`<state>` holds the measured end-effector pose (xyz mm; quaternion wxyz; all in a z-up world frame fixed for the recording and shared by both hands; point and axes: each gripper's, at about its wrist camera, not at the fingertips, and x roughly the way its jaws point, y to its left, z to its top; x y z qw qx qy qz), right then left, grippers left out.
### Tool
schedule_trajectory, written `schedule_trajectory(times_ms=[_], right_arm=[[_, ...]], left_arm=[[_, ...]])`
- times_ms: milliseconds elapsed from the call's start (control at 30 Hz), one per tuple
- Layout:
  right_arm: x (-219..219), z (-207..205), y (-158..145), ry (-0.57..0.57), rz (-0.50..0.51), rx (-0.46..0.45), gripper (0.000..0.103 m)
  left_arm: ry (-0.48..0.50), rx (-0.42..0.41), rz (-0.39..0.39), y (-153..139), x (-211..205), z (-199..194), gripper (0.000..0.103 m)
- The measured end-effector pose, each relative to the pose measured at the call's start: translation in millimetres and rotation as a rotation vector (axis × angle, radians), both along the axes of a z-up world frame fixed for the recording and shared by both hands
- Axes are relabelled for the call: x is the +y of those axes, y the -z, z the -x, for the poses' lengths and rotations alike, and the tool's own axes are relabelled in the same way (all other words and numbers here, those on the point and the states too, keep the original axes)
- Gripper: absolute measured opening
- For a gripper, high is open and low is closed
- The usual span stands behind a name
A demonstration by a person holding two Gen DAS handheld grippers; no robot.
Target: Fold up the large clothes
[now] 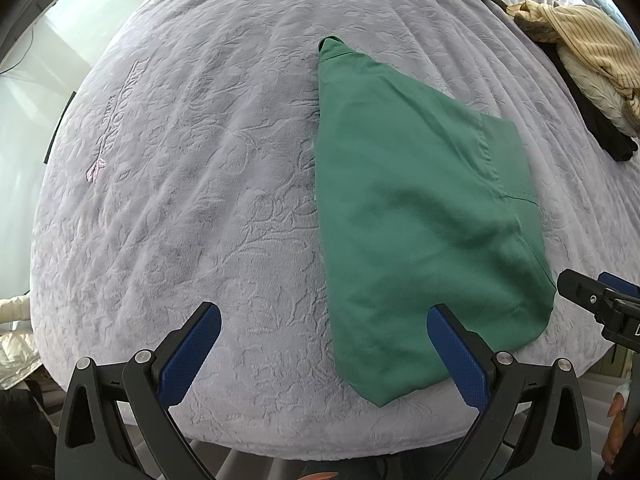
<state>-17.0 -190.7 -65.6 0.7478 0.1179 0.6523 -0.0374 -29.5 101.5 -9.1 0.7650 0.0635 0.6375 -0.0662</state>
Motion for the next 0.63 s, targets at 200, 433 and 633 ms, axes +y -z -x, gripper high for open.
schedule_trajectory(times_ms=[200,433,633], right_arm=[[2.9,-0.3,0.3,-0.005,-0.003,0.000,0.103],[4.7,-0.5,1.7,-0.009,-0.006,0.002,0.103],[3.6,-1.5,1.6,-0.011,-0.006,0.003,0.103]], left_arm=[[-0.001,-0.003,-0.002,-0.4,-1.8,-0.6,0.103],[-0.014,-0.022,-0.010,-1.9,1.3,-3.9,0.103],[0.001,-0.040,-0.021,-3.4,-0.3,-3.8,0.103]])
